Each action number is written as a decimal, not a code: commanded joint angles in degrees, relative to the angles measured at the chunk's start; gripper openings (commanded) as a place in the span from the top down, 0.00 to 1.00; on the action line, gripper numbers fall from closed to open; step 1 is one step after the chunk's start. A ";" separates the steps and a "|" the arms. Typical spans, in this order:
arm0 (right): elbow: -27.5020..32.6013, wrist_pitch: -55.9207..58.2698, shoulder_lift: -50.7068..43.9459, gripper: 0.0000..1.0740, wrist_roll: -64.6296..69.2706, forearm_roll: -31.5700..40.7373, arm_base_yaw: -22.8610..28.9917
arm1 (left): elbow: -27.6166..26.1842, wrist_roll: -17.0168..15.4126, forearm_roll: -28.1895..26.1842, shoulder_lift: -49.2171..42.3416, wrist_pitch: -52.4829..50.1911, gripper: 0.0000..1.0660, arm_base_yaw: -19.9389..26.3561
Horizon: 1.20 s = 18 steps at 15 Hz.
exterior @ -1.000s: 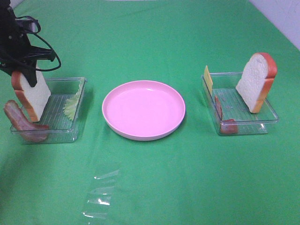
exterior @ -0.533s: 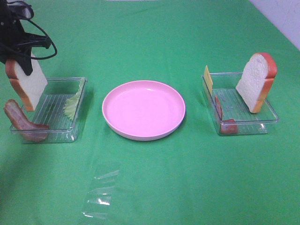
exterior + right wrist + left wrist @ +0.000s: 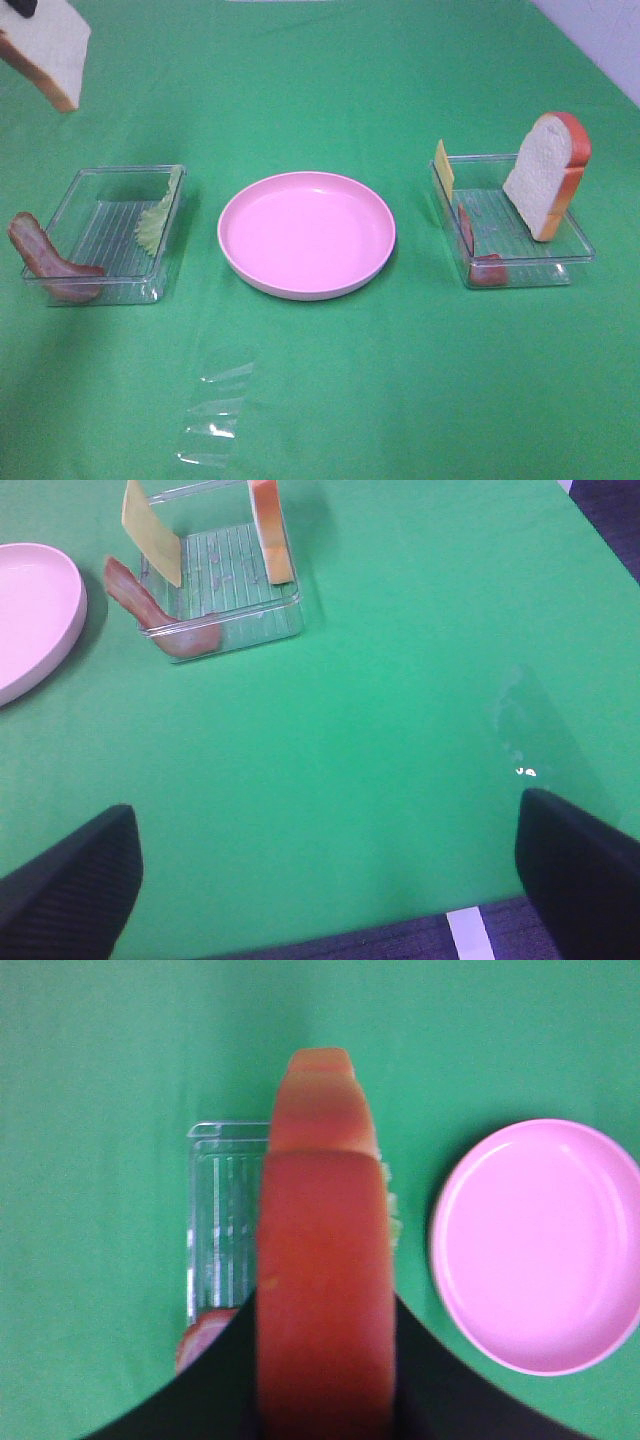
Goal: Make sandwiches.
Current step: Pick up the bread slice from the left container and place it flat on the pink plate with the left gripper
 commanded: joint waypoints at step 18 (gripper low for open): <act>0.11 -0.40 -1.55 0.09 -0.52 0.00 0.00 | 15.53 19.71 -42.57 17.82 -22.57 1.00 -16.10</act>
